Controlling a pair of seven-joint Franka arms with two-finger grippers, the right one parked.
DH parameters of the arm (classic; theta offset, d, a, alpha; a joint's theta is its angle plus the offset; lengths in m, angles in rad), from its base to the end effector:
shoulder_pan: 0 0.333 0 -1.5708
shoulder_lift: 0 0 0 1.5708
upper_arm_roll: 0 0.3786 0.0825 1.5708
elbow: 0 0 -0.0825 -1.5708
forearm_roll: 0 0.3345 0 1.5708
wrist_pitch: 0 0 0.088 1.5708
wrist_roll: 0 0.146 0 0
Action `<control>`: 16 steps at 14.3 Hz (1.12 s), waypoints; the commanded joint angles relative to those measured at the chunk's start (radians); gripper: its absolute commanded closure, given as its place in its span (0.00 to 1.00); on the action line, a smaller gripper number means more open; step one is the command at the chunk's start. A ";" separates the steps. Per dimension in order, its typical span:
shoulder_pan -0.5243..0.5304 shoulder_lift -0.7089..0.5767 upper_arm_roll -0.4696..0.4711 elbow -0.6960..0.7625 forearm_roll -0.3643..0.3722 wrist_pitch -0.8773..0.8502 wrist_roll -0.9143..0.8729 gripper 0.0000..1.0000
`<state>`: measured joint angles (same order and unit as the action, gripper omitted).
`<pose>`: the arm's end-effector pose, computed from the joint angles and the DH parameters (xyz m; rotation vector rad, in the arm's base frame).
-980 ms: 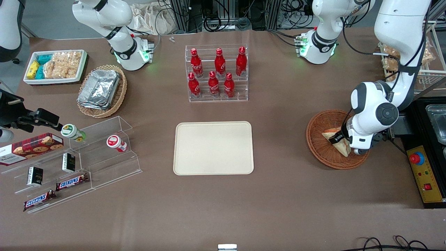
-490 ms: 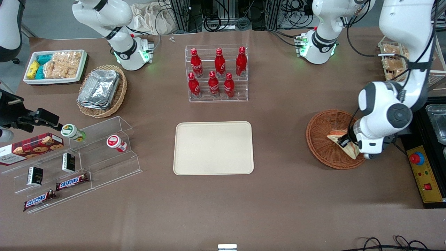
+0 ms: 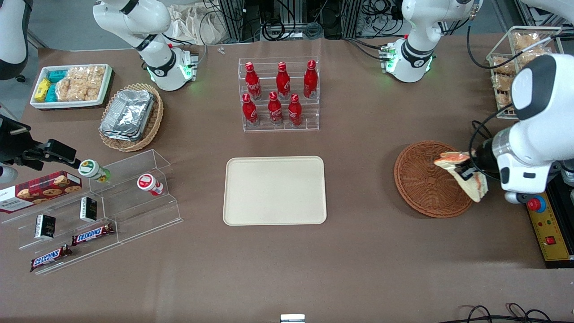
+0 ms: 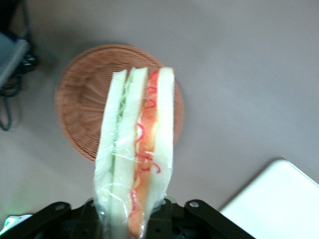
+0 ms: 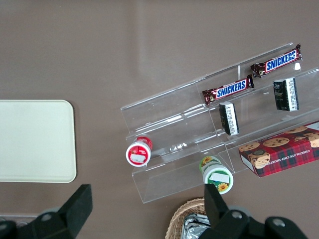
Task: Place sandwich from basket to tray
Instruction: 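Carry the sandwich over the cream tray and lower it onto it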
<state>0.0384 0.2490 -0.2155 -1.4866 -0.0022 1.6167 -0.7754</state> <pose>0.5790 -0.0883 0.5536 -2.9917 -0.9287 0.1974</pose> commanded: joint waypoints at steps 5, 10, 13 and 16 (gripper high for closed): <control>-0.064 0.266 -0.291 0.154 0.028 0.121 0.114 1.00; -0.277 0.479 -0.289 0.154 0.230 0.297 0.024 1.00; -0.299 0.567 -0.288 0.151 0.237 0.356 0.021 1.00; -0.322 0.614 -0.285 0.137 0.246 0.411 0.019 1.00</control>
<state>-0.2678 0.8317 -0.5032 -1.3844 0.2197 2.0146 -0.7515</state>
